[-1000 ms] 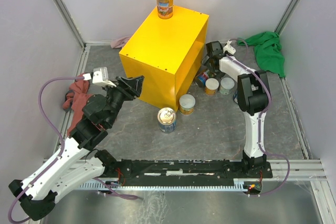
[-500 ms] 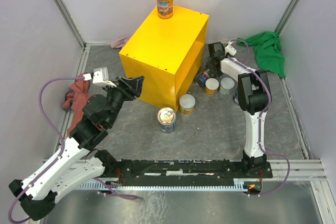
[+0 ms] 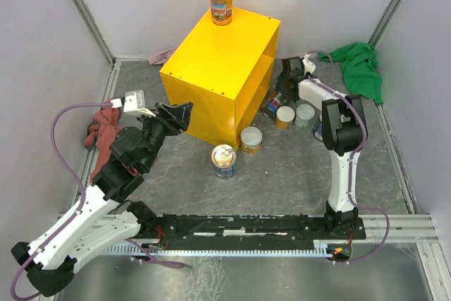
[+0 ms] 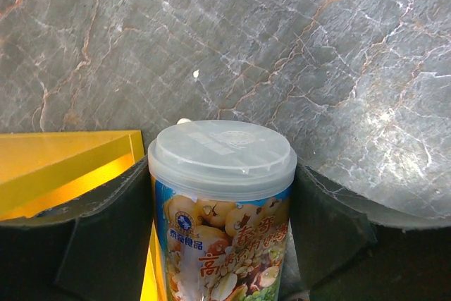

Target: Place and organize the canned foods onto the counter

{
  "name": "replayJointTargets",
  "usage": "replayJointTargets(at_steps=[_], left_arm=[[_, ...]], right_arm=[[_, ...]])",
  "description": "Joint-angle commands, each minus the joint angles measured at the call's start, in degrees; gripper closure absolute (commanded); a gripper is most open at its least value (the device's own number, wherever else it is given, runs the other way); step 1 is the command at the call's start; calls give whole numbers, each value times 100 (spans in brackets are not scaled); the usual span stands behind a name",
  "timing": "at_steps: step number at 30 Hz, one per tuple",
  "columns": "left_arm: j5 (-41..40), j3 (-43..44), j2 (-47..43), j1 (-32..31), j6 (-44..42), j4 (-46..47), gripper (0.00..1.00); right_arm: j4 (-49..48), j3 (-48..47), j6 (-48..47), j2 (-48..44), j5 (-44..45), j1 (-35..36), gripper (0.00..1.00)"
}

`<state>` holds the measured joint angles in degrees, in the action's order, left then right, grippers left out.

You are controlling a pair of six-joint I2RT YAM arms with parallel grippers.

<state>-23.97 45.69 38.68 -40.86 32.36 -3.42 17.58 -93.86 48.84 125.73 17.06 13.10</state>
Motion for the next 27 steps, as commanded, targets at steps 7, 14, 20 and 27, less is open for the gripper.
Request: replayJointTargets(at_steps=[7, 14, 20, 27], left_arm=[[-124, 416, -142, 22, 78, -105, 36], [-75, 504, -221, 17, 162, -200, 36], [-16, 460, -341, 19, 281, -266, 36], [-70, 383, -445, 17, 308, -373, 36]], right_arm=[[-1031, 518, -701, -1299, -306, -17, 99], [-1187, 856, -845, -1772, -449, -2, 99], [-1185, 1174, -1038, -2278, -372, 87, 99], [-1322, 1548, -1349, -2810, -187, 296, 99]])
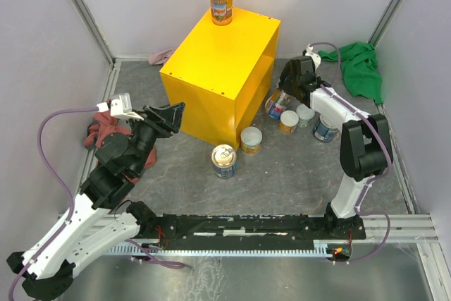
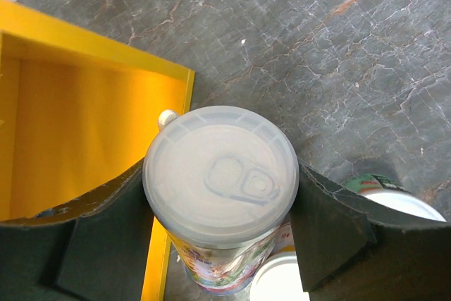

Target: Place and organize the canned foods onto the counter

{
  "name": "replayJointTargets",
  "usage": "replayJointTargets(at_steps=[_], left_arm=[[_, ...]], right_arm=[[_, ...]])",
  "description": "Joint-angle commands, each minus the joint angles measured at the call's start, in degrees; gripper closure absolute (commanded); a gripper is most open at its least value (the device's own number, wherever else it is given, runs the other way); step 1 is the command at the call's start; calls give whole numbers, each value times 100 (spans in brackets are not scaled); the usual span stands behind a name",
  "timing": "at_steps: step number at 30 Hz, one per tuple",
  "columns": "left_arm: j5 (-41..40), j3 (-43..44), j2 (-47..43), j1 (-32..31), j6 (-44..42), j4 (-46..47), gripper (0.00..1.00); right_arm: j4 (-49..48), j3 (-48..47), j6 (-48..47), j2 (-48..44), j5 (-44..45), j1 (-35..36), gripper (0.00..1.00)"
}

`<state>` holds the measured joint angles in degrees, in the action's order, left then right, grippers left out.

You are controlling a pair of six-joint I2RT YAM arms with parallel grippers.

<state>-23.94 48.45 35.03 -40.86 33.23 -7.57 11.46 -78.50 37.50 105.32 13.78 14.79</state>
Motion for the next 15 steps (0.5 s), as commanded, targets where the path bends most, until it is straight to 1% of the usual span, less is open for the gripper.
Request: replayJointTargets(at_steps=[1, 9, 15], left_arm=[[-62, 93, -88, 17, 231, 35, 36], [-12, -12, -105, 17, 278, -7, 36], [77, -47, -28, 15, 338, 7, 36]], right_arm=[[-701, 39, -270, -845, 209, 162, 99], [-775, 406, -648, -1706, 650, 348, 99], [-549, 376, -945, -2400, 816, 463, 99]])
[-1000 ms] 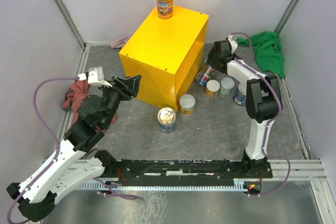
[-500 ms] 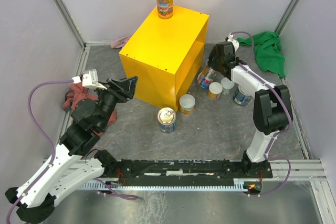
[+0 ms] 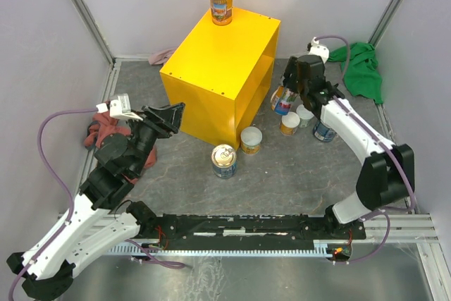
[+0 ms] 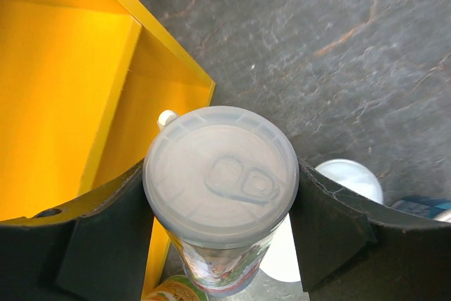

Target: Place and organize the canned foods onto the counter

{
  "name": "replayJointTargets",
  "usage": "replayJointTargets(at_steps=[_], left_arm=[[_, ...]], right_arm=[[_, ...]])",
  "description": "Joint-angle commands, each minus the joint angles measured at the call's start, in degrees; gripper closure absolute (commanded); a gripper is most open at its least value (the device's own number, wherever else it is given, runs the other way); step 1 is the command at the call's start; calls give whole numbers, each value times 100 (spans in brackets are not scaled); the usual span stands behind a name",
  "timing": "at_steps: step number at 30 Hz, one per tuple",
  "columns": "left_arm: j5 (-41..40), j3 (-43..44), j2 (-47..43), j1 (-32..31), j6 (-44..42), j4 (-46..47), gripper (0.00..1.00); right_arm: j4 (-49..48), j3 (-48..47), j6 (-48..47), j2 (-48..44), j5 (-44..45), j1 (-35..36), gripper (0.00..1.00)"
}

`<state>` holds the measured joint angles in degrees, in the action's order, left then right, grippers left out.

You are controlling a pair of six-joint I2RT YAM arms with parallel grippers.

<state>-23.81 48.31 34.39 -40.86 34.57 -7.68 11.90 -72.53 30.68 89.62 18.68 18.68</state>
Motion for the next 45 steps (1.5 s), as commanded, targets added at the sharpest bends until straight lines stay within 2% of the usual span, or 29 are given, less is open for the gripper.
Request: replayJointTargets(at_steps=[1, 11, 19, 30, 45], left_arm=[[69, -39, 36, 17, 216, 14, 36], [49, -124, 84, 23, 376, 105, 36], [28, -250, 71, 17, 519, 191, 36], [36, -374, -22, 17, 598, 300, 36], [-201, -575, -512, 17, 472, 287, 36]], right_arm=[[-511, -252, -347, -990, 365, 107, 99], [-150, -963, -854, -1974, 502, 317, 99], [56, -1965, -1272, -1985, 262, 498, 99], [-30, -3268, -1662, -1292, -167, 658, 99], [51, -5687, -2400, 655, -674, 849, 99]])
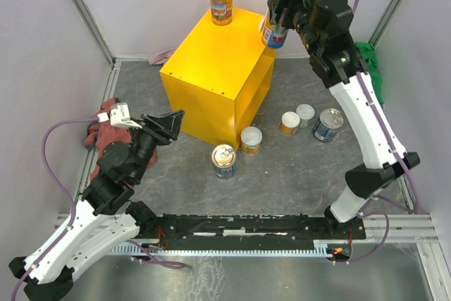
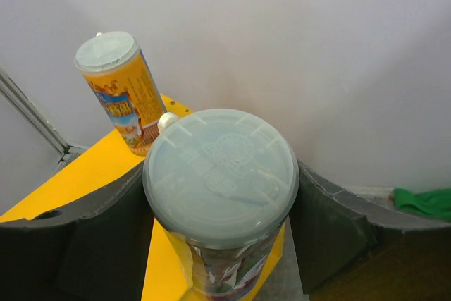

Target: Place and organize the canned foods onto the counter

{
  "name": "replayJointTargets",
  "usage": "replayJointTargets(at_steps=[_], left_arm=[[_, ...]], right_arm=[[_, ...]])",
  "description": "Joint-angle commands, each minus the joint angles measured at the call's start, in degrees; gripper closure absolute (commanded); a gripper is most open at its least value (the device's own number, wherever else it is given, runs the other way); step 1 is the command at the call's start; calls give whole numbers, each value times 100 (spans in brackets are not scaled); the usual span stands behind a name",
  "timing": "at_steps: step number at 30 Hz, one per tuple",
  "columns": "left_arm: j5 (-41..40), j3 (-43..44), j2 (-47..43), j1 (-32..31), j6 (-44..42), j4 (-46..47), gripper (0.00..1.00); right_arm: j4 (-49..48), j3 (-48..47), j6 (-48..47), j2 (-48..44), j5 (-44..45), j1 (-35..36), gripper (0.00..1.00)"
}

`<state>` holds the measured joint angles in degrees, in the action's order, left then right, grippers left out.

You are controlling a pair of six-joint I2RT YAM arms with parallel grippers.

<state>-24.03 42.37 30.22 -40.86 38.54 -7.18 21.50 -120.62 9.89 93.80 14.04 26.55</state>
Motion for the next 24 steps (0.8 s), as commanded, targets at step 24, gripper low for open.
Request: replayJointTargets(at_steps=[24], left_arm=[[-71, -119, -306, 17, -181, 531, 36]], right_arm=[[-884, -2778, -845, 2364, -411, 132, 99]])
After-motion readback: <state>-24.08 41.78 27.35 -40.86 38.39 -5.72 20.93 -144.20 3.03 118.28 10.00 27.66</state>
